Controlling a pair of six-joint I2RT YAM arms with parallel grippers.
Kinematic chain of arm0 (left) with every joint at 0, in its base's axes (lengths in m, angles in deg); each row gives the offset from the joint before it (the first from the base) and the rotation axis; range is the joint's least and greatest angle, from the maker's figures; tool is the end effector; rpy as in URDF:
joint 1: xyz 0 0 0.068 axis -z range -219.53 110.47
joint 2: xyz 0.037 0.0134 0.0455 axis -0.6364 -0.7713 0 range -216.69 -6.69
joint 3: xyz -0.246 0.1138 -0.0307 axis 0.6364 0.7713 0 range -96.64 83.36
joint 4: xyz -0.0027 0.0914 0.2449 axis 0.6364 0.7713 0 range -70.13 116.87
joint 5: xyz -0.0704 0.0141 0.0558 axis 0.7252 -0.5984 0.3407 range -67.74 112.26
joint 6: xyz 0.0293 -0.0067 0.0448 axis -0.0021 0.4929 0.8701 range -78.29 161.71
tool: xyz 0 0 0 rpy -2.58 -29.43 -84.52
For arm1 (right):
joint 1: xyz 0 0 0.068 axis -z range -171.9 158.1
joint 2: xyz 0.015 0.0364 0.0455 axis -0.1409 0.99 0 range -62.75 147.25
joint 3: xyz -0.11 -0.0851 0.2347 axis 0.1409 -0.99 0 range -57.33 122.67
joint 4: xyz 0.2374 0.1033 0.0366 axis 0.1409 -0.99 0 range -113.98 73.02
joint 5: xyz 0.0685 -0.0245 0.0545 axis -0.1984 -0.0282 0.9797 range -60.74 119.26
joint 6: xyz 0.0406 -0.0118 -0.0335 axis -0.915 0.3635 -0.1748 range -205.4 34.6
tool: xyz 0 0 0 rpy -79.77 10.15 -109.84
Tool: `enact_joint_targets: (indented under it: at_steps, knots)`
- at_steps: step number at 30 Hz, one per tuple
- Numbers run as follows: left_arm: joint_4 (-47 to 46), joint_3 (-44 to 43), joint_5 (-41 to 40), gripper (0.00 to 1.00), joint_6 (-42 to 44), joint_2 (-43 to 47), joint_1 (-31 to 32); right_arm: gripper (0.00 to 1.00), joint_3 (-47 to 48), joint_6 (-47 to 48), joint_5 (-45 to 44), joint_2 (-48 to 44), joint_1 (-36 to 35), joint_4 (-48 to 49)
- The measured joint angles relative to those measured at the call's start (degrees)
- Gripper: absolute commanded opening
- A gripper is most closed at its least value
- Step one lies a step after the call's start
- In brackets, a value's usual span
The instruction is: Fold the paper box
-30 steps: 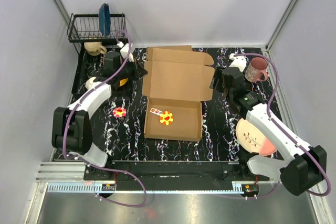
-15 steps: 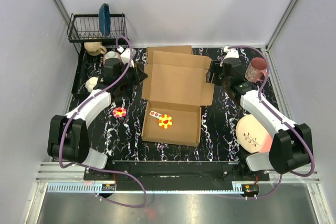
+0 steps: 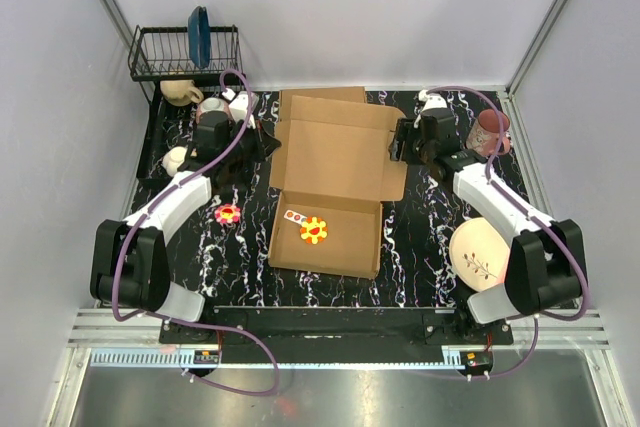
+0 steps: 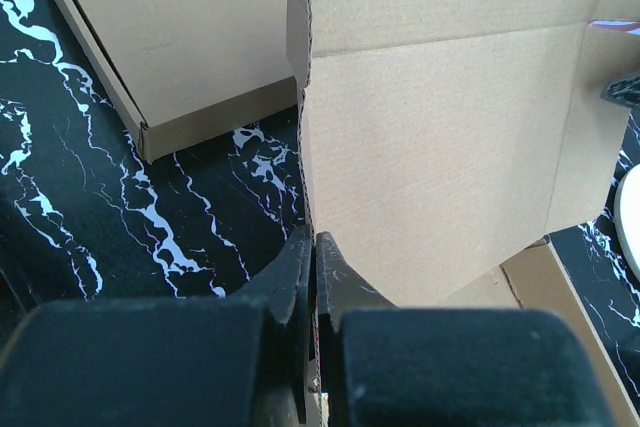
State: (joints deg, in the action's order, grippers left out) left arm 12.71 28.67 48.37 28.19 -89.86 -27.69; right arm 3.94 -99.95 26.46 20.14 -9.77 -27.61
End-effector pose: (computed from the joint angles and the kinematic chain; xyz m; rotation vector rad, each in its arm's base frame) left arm 0.3211 -0.0834 0.2730 0.2800 1.9537 -0.7333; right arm 0.3144 0.0996 0.2825 -0.0332 2.1456 0.2799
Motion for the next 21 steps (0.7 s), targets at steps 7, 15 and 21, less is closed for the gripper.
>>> enact_joint_targets:
  at_steps: [7,15,21]
  knots:
    - [-0.1,0.0,0.0,0.00,0.0,0.0,0.0,0.53,0.0,0.1,1.6,3.2,0.4,0.0]
    - [-0.1,0.0,-0.2,0.00,0.0,0.0,0.0,0.38,-0.2,0.2,2.0,3.2,0.5,1.3]
    - [-0.2,0.0,-0.3,0.00,0.0,0.0,0.1,0.24,-1.8,-0.1,2.0,0.7,0.6,2.7]
